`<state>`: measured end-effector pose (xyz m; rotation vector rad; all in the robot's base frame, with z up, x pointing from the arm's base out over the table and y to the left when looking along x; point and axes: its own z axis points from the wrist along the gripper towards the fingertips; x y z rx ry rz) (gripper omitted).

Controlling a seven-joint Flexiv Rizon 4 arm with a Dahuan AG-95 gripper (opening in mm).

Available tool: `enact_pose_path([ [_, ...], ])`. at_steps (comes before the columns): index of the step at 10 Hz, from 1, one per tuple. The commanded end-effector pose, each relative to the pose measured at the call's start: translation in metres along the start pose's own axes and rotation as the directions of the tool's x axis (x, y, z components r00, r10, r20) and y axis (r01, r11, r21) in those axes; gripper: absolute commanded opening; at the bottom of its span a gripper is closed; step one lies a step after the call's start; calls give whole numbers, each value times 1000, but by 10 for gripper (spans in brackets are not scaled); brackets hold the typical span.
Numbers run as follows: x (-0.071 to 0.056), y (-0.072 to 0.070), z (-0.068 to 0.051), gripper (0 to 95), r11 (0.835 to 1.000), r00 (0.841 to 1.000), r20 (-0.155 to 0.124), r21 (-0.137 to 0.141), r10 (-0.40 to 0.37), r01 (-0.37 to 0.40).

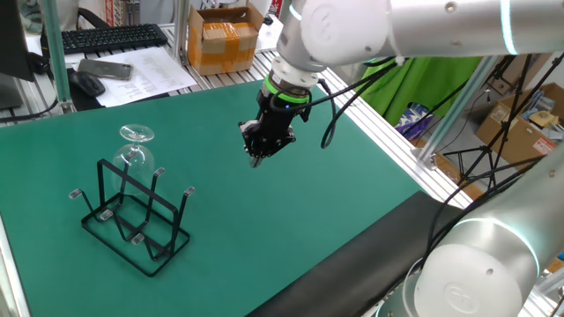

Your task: Take the cup off the cup rack

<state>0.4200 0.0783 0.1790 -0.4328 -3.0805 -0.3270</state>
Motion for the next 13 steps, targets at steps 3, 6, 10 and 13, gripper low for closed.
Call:
enact_pose_path([
  [3, 26, 19, -3, 0, 971, 971, 19, 17, 239, -240],
  [6, 33, 29, 7, 0, 964, 964, 1, -2, 266, -266],
  [10, 22, 36, 20, 0, 954, 955, -10, -12, 298, -298],
  [13, 7, 44, 19, 0, 951, 951, -14, -11, 308, -308],
])
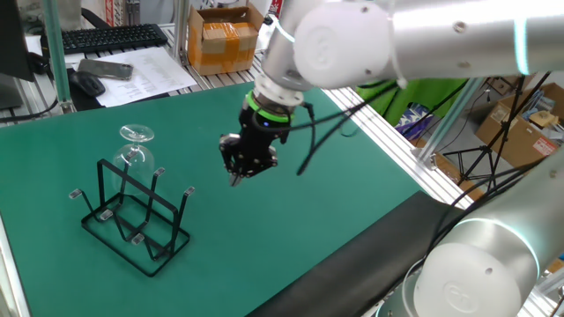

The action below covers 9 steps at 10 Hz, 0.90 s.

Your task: Take the cup off the cup rack

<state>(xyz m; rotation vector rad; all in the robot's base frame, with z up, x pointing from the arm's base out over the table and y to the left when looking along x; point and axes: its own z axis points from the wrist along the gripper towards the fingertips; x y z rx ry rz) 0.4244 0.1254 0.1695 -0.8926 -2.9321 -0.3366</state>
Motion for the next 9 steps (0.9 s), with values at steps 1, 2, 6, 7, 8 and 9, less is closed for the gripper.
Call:
enact_pose_path([
  [1, -5, 5, 0, 0, 1000, 1000, 2, -2, -1, 1],
  [2, -8, 8, 0, 0, 1000, 1000, 1, -3, 1, -1],
  [6, -20, 33, 5, 0, 999, 999, 7, 1, 37, -37],
  [7, -21, 38, 5, 0, 999, 999, 7, 1, 45, -45],
  [8, -25, 46, 5, 0, 999, 998, 7, 2, 54, -55],
  [9, -30, 50, 5, 0, 998, 998, 5, 1, 58, -58],
])
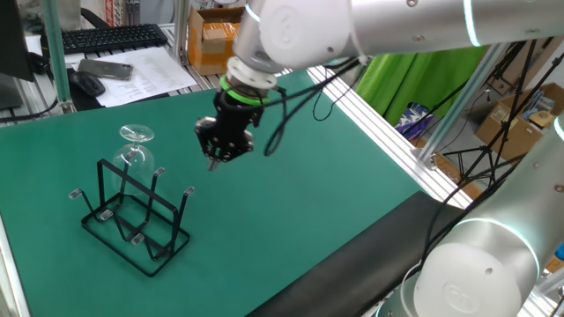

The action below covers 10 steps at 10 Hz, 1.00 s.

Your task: Take the cup off the cup rack

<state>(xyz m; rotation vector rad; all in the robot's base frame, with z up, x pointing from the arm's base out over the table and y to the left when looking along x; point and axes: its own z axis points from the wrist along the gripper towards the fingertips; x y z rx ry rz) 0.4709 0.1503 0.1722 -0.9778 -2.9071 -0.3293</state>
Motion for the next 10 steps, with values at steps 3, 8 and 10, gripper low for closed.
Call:
enact_pose_path([
  [3, -20, 15, 6, 0, 1000, 1000, -2, 1, 10, -10],
  [8, -42, 25, 12, 0, 1000, 1000, -12, 2, -2, 2],
  [10, -43, 25, 15, 0, 1000, 1000, -6, 8, -19, 19],
])
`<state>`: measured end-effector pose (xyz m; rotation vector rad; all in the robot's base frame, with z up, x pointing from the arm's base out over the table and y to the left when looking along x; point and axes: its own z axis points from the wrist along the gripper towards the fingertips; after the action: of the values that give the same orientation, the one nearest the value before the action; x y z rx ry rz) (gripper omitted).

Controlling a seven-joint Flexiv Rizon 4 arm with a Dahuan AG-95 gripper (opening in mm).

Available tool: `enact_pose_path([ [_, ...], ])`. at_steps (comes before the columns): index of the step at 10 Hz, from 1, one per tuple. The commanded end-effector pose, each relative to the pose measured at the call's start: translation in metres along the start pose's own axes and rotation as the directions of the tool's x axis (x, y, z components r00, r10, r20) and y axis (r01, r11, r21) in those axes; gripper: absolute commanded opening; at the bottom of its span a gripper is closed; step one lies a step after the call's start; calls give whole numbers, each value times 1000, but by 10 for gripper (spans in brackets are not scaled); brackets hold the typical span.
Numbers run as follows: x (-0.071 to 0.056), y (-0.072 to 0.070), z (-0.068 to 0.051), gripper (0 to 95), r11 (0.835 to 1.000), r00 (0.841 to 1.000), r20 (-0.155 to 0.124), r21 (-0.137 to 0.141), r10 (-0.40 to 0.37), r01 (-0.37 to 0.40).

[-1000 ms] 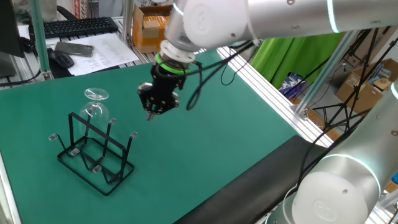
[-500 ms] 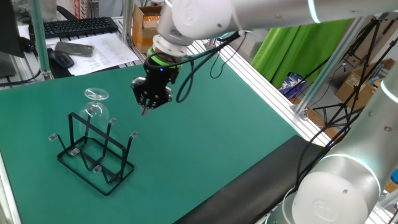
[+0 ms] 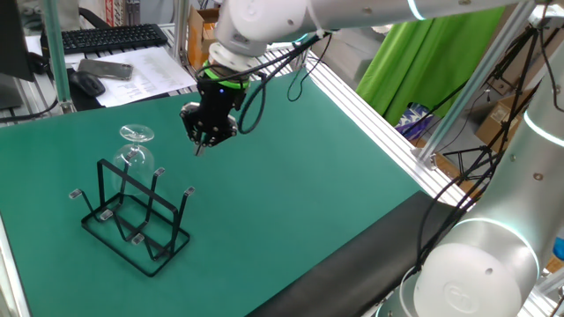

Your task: Take the cup off the cup rack

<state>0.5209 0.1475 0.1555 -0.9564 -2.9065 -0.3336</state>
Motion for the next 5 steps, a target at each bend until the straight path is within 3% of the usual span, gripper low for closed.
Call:
enact_pose_path([
  [1, 0, 0, -1, 0, 1000, 1000, 4, 10, -17, 17],
  [3, 0, 0, -1, 0, 1000, 1000, 6, 15, -21, 21],
  [5, 0, 0, -1, 0, 996, 998, 34, 73, -49, 47],
])
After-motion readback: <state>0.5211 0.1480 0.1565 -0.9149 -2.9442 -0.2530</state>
